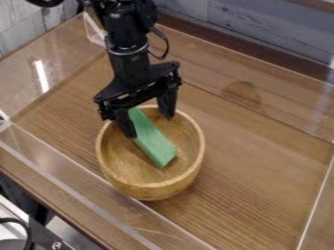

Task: Remove the green block from inside the brown bowl and put it on the table

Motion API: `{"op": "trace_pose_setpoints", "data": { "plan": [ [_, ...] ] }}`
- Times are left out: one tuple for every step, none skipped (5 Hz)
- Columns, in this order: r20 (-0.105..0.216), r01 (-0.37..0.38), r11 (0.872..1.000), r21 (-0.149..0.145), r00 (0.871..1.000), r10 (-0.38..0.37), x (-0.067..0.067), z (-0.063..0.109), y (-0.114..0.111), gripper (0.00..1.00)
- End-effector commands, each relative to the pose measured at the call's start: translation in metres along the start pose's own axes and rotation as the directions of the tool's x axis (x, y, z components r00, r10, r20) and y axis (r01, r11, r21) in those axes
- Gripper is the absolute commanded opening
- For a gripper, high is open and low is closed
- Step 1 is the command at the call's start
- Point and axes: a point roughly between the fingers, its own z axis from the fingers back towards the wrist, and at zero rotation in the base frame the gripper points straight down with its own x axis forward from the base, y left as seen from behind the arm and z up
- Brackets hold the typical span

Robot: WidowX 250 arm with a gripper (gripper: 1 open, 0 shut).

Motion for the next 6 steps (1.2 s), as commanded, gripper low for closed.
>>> {"op": "trace_pose_setpoints", "data": {
  "plan": [
    [0.024,0.017,0.999,-0.044,1.0,-0.016,0.0029,0.0119,-0.0106,1.0],
    [0.023,0.02,0.999,-0.05,1.0,-0.019,0.0025,0.0135,-0.0109,1.0],
    [0.023,0.024,0.998,-0.057,0.999,-0.023,0.0021,0.0153,-0.0112,1.0],
    [0.023,0.028,0.998,-0.064,0.999,-0.027,0.0019,0.0169,-0.0114,1.0],
    [0.023,0.033,0.997,-0.072,0.999,-0.031,0.0017,0.0187,-0.0115,1.0],
    [0.027,0.033,0.996,-0.078,0.999,-0.031,0.0019,0.0092,-0.0082,1.0]
  ]
}}
